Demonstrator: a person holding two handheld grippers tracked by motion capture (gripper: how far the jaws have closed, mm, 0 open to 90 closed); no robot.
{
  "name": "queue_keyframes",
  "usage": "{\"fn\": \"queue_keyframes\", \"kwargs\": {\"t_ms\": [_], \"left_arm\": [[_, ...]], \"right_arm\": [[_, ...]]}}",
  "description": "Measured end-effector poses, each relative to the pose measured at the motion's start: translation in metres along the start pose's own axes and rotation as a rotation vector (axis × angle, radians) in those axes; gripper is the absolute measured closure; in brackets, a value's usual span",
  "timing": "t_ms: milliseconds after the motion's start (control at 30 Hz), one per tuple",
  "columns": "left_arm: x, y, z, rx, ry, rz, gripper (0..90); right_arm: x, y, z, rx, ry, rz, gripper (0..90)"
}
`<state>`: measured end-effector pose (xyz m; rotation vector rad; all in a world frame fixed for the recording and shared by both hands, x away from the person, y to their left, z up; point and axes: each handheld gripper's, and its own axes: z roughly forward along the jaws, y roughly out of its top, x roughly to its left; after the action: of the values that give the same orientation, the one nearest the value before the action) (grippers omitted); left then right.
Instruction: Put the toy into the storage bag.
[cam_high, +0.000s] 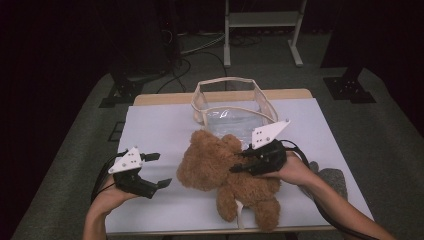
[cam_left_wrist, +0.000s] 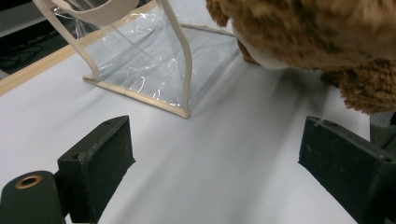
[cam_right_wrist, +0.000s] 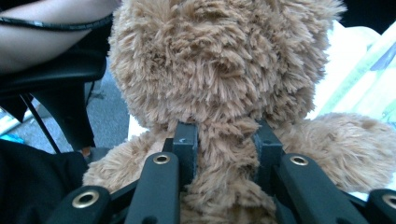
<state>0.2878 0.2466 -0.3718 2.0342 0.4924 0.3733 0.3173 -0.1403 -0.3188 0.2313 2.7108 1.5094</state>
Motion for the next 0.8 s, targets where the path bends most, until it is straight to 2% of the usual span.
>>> {"fn": "queue_keyframes", "kwargs": {"t_ms": [200, 400, 667, 800], "left_arm": [[0.0, -0.001, -0.001, -0.005, 0.0, -0.007, 8.7], [0.001, -0.001, 0.0, -0.004, -0.002, -0.005, 8.7], [0.001, -0.001, 0.0, -0.001, -0.002, -0.006, 8.7], [0.001, -0.001, 0.0, -0.005, -0.005, -0.009, 8.7]], "right_arm": [[-0.003, 0.007, -0.001, -0.021, -0.002, 0.006, 70.0], [-0.005, 0.007, 0.003, -0.031, -0.014, 0.022, 70.9], [-0.006, 0.011, 0.0, -0.047, -0.025, 0.021, 71.4], [-0.006, 0.013, -0.001, -0.072, -0.021, 0.033, 71.4]]}}
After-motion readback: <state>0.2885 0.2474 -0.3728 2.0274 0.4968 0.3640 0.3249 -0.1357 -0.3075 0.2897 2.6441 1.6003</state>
